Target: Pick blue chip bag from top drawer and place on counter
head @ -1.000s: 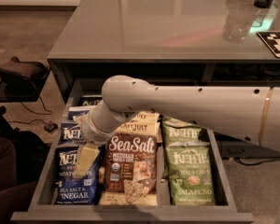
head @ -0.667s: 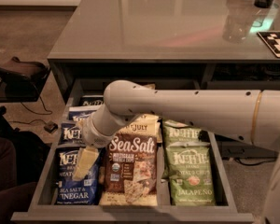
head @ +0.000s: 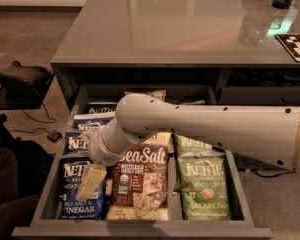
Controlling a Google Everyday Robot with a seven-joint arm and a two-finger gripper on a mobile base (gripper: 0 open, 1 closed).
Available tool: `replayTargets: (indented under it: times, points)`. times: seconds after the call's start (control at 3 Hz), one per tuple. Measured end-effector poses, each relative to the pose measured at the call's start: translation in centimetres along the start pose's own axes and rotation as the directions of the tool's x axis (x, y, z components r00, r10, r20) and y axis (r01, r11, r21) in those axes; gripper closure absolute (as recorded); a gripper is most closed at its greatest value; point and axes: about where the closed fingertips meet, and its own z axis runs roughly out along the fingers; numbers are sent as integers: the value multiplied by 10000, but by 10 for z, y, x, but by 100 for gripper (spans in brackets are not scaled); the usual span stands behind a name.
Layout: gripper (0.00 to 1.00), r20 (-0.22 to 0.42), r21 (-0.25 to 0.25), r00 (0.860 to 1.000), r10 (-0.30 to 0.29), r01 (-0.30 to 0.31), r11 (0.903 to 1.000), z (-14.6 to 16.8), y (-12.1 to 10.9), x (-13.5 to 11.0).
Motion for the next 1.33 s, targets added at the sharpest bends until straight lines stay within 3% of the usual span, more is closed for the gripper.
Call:
replayTargets:
  times: [0.67,1.33]
  points:
    - [0,-46,-198,10000,89,-90,9998,7,4,3]
    - [0,-37,-708,9983,586,-587,9958,27,6,18]
